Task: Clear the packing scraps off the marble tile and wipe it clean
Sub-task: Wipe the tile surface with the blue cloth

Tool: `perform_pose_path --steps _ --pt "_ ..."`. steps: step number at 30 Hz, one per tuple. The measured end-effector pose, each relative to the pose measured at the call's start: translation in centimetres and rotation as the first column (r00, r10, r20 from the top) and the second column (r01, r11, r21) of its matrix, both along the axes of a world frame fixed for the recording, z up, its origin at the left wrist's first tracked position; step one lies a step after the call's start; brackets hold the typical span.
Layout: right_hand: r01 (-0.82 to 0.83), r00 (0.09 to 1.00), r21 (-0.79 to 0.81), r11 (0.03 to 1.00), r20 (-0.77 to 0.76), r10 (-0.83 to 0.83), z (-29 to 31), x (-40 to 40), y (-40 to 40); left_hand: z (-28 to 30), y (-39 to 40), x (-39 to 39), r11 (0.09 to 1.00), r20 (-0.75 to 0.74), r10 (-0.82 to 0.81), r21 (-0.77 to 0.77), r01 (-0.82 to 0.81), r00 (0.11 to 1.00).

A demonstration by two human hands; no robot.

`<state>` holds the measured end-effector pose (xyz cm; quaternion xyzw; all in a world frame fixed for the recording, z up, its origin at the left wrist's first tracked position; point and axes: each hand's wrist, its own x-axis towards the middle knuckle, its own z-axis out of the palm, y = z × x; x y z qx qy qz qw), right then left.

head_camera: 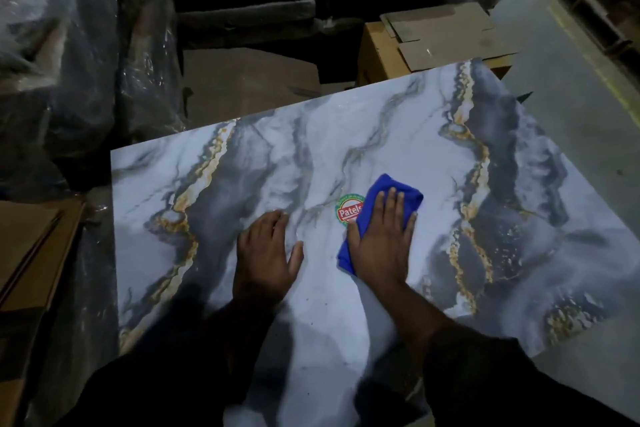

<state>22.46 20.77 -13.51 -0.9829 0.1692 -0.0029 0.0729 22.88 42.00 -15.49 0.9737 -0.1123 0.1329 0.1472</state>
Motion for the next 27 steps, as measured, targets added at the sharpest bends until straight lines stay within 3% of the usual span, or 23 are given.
perform_pose_path --steps 3,5,8,12,15,18,20,23,27 --pt "-0.112 0.994 0.047 0.993 -0.003 0.112 0.1 5.0 1.5 -0.6 0.1 -0.1 0.999 0.092 -0.033 -0.002 0.033 0.995" --pt "-0.287 0.958 0.076 0.955 0.015 0.287 0.1 7.2 2.8 -0.5 0.1 -0.1 0.999 0.095 -0.032 -0.014 0.034 0.995" --pt "-0.589 0.808 0.102 0.802 0.05 0.587 0.5 7.2 4.5 0.1 0.0 0.0 0.999 0.062 -0.016 -0.036 0.018 0.998" --pt "-0.736 0.677 0.135 0.664 0.116 0.727 0.5 2.2 4.7 1.4 -0.4 0.3 0.961 -0.094 0.102 -0.248 -0.122 0.99" --pt "-0.695 0.718 0.106 0.711 0.151 0.68 0.0 -2.7 3.0 2.4 -0.4 2.1 0.963 -0.148 0.129 -0.218 -0.159 0.981" --pt "-0.455 0.887 0.082 0.887 0.135 0.442 0.0 -5.6 1.2 3.4 -0.3 5.5 0.983 -0.182 0.071 -0.154 -0.1 0.981" --pt "-0.296 0.953 0.07 0.953 0.083 0.29 0.3 -5.6 1.1 3.7 0.1 7.7 0.995 -0.168 0.053 -0.069 -0.065 0.984" --pt "-0.195 0.981 0.051 0.98 0.014 0.194 0.5 -4.0 2.4 3.2 1.0 9.6 0.999 -0.169 0.037 0.003 -0.037 0.985" --pt "-0.118 0.993 0.024 0.993 -0.003 0.118 0.6 0.4 3.7 1.8 1.4 10.1 1.0 -0.145 0.025 -0.011 -0.027 0.989"
